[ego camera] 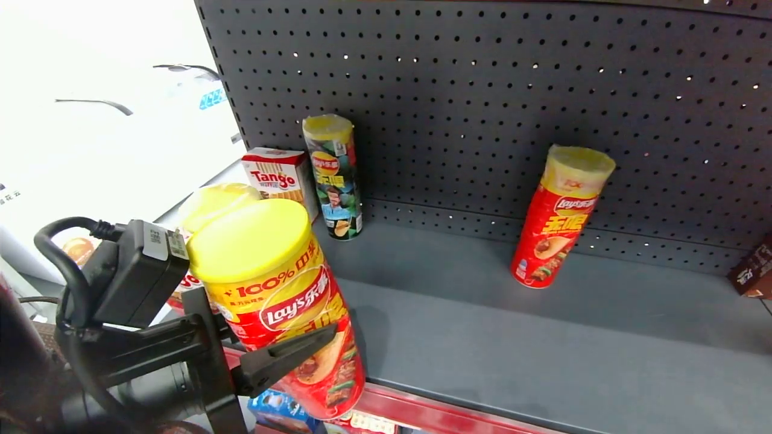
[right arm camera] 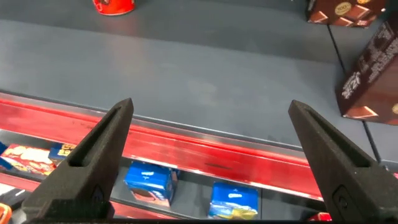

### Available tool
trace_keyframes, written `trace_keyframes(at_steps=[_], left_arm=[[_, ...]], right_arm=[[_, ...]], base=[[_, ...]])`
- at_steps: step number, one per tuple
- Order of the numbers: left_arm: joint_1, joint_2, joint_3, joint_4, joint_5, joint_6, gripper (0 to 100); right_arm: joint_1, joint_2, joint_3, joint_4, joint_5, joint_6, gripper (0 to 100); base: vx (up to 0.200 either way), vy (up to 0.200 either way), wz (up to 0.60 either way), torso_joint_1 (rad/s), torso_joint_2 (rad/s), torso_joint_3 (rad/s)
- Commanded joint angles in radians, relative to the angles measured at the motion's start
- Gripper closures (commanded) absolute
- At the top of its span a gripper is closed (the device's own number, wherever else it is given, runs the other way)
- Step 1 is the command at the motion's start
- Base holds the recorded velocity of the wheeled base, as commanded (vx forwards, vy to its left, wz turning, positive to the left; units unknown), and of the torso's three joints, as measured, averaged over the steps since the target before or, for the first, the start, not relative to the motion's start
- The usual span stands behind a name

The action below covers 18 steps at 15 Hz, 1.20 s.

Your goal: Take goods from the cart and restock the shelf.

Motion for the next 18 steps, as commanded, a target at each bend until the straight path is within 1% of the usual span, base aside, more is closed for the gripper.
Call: trace_keyframes(at_steps=[1, 6, 10, 14, 17, 18], left_arm=[[0.000, 0.002, 0.000, -0.001, 0.000, 0.001, 100], [0.001, 0.002, 0.003, 0.000, 0.000, 0.001, 100], [0.017, -0.001, 0.006, -0.001, 0.000, 0.001, 100], [0.017, -0.004, 0.000, -0.003, -0.003, -0.006, 100], [0.032, -0.005, -0.002, -0.003, -0.040, -0.006, 100], [0.054, -0.005, -0.003, -0.004, -0.062, -0.002, 100]], right_arm=[[0.000, 0.001, 0.000, 0.000, 0.000, 0.000, 0], [0.000, 0.001, 0.000, 0.001, 0.000, 0.000, 0], [0.000, 0.001, 0.000, 0.000, 0.000, 0.000, 0], [0.000, 0.001, 0.000, 0.000, 0.000, 0.000, 0], [0.007, 0.009, 0.000, 0.001, 0.018, -0.017, 0], [-0.002, 0.058, -0.149, 0.003, 0.049, -0.066, 0]], base=[[0.000, 0.000, -0.60, 0.002, 0.00, 0.007], [0.000, 0.000, -0.60, 0.003, 0.00, 0.000], [0.000, 0.000, 0.00, 0.000, 0.00, 0.000], [0.000, 0.000, 0.00, 0.000, 0.00, 0.000], [0.000, 0.000, 0.00, 0.000, 0.00, 0.000], [0.000, 0.000, 0.00, 0.000, 0.00, 0.000]])
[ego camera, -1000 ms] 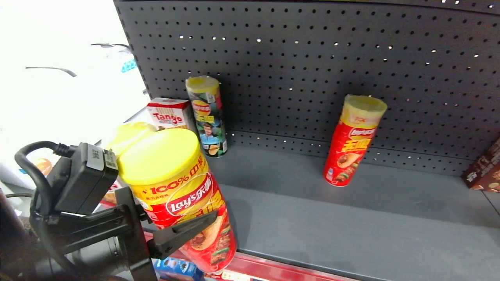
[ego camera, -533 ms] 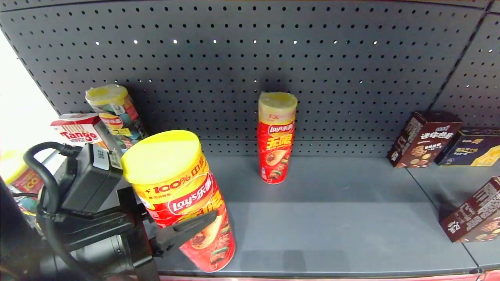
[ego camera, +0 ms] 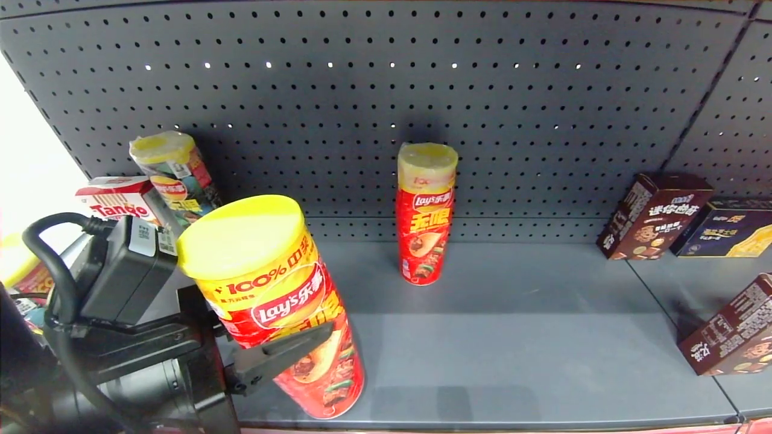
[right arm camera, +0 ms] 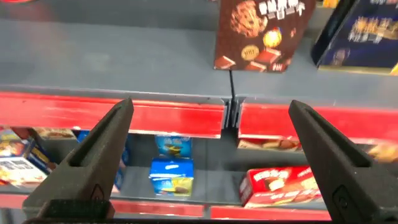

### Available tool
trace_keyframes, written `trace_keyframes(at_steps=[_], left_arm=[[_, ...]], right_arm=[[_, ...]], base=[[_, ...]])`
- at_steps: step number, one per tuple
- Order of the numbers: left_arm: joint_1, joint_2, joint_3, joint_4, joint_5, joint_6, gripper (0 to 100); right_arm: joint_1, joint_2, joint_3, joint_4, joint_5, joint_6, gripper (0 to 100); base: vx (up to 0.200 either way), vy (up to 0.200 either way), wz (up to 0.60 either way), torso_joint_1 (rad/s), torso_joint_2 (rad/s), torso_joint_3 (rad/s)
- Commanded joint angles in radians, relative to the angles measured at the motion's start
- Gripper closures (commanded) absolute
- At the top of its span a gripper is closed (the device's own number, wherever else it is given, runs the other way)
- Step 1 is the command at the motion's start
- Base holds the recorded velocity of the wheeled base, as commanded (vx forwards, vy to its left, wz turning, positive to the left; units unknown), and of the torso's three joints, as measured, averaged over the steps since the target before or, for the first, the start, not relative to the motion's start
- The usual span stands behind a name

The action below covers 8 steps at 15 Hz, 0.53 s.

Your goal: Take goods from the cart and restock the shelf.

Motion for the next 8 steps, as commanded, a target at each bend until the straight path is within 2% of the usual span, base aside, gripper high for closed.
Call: trace_keyframes(at_steps=[1, 4, 6, 8], left_arm=[[0.039, 0.001, -0.002, -0.001, -0.027, 0.002, 100], [0.072, 0.001, 0.006, -0.006, -0.102, 0.011, 100], [0.076, -0.005, 0.013, -0.006, -0.110, 0.024, 100], [0.106, -0.011, 0.012, -0.006, -0.107, 0.022, 100]], right_arm=[[0.026, 0.243, -0.299, 0.058, 0.063, 0.002, 0], [0.095, 0.375, -0.397, 0.066, 0.141, -0.011, 0], [0.168, 0.522, -0.460, -0.026, 0.210, -0.009, 0], [0.276, 0.714, -0.529, -0.124, 0.218, -0.012, 0]], base=[[0.000, 0.000, 0.00, 0.000, 0.00, 0.000], [0.000, 0.000, 0.00, 0.000, 0.00, 0.000], [0.000, 0.000, 0.00, 0.000, 0.00, 0.000], [0.000, 0.000, 0.00, 0.000, 0.00, 0.000]])
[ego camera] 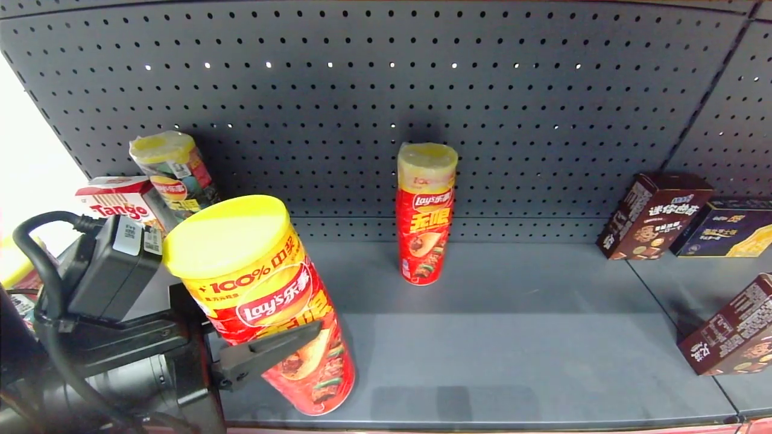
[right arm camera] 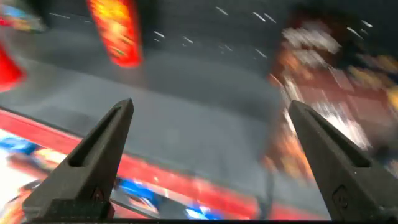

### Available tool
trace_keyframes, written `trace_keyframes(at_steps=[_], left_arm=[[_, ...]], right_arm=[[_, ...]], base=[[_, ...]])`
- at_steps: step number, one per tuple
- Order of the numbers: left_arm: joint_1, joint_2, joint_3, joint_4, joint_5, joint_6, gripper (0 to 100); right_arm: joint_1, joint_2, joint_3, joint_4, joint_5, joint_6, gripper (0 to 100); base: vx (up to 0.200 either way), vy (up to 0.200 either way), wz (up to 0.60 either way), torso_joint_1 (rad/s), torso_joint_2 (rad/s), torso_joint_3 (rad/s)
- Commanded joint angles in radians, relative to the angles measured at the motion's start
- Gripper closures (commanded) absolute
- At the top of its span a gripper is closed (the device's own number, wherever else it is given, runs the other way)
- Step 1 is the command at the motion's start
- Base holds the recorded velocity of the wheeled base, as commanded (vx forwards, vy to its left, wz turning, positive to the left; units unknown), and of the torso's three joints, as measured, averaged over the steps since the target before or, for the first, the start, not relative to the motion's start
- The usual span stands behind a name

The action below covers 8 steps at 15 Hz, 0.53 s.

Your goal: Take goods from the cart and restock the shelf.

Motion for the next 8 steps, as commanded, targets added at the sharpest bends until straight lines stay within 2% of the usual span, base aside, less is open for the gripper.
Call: trace_keyframes(at_steps=[1, 5, 8], left_arm=[[0.044, -0.016, 0.001, 0.004, -0.003, -0.002, 100], [0.056, -0.022, 0.001, 0.007, -0.006, -0.003, 100], [0.058, -0.028, 0.001, 0.007, -0.004, -0.011, 100]], right_arm=[[0.177, 0.353, -0.129, -0.110, 0.030, -0.003, 0], [0.337, 0.655, -0.248, -0.173, 0.028, -0.033, 0], [0.344, 0.796, -0.301, -0.273, 0.036, -0.091, 0]], base=[[0.000, 0.000, 0.00, 0.000, 0.00, 0.000], [0.000, 0.000, 0.00, 0.000, 0.00, 0.000], [0.000, 0.000, 0.00, 0.000, 0.00, 0.000]])
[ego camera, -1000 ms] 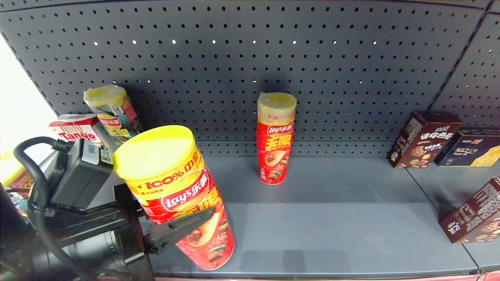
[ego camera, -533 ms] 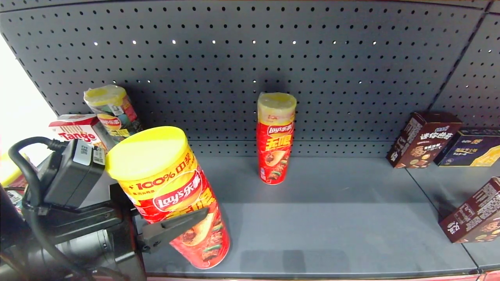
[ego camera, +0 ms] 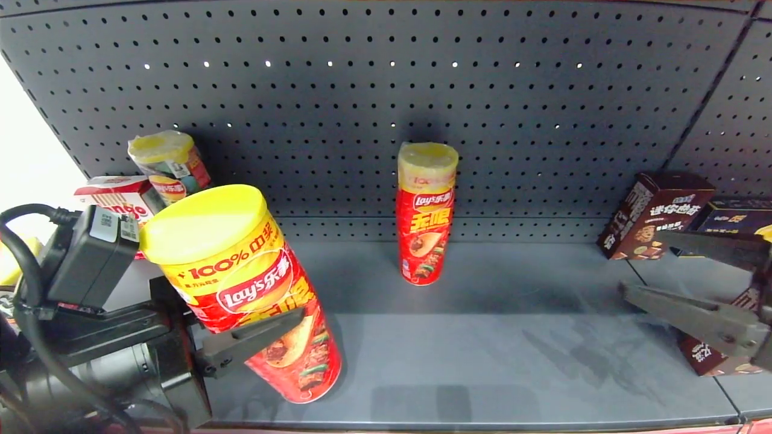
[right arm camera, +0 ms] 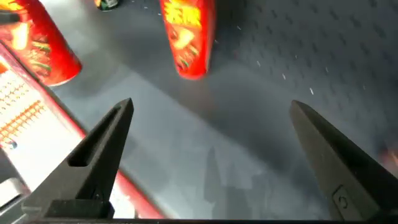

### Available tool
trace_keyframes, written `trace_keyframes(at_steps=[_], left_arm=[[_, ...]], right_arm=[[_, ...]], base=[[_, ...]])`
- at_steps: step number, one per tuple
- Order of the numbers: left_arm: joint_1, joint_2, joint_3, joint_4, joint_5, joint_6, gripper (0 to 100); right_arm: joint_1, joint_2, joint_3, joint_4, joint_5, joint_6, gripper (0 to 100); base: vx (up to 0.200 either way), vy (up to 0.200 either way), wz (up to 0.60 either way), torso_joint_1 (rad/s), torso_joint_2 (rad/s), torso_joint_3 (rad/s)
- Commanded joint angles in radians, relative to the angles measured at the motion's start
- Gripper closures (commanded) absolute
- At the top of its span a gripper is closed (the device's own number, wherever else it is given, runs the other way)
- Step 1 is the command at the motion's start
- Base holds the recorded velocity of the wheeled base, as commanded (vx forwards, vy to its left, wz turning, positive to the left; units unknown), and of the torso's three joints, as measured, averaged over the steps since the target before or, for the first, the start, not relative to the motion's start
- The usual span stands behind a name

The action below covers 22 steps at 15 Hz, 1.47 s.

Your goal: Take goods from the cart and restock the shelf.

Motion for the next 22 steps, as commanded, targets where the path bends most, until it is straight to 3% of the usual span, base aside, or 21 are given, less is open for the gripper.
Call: trace_keyframes(at_steps=[1, 7, 11, 13, 15, 17, 22], left_arm=[[0.000, -0.011, 0.000, -0.001, -0.001, -0.004, 100], [-0.002, -0.010, -0.005, -0.002, -0.003, -0.016, 100], [-0.002, -0.011, -0.002, -0.004, -0.018, -0.030, 100], [-0.002, -0.008, -0.006, -0.004, -0.022, -0.030, 100], [-0.002, -0.007, -0.005, -0.004, -0.027, -0.033, 100], [-0.002, -0.007, -0.005, -0.006, -0.049, -0.036, 100], [0.001, -0.005, -0.009, -0.006, -0.050, -0.038, 100]], right_arm=[[0.023, 0.205, -0.071, -0.075, 0.006, -0.027, 0], [0.010, 0.371, -0.226, -0.078, 0.024, 0.039, 0], [-0.052, 0.558, -0.336, -0.238, 0.196, -0.070, 0], [-0.065, 0.612, -0.358, -0.325, 0.420, -0.075, 0], [-0.062, 0.662, -0.379, -0.351, 0.460, -0.091, 0], [-0.071, 0.722, -0.413, -0.397, 0.618, -0.114, 0], [-0.056, 0.812, -0.476, -0.423, 0.621, -0.114, 0]], base=[[0.000, 0.000, 0.00, 0.000, 0.00, 0.000], [0.000, 0.000, 0.00, 0.000, 0.00, 0.000], [0.000, 0.000, 0.00, 0.000, 0.00, 0.000], [0.000, 0.000, 0.00, 0.000, 0.00, 0.000], [0.000, 0.000, 0.00, 0.000, 0.00, 0.000], [0.000, 0.000, 0.00, 0.000, 0.00, 0.000], [0.000, 0.000, 0.00, 0.000, 0.00, 0.000]])
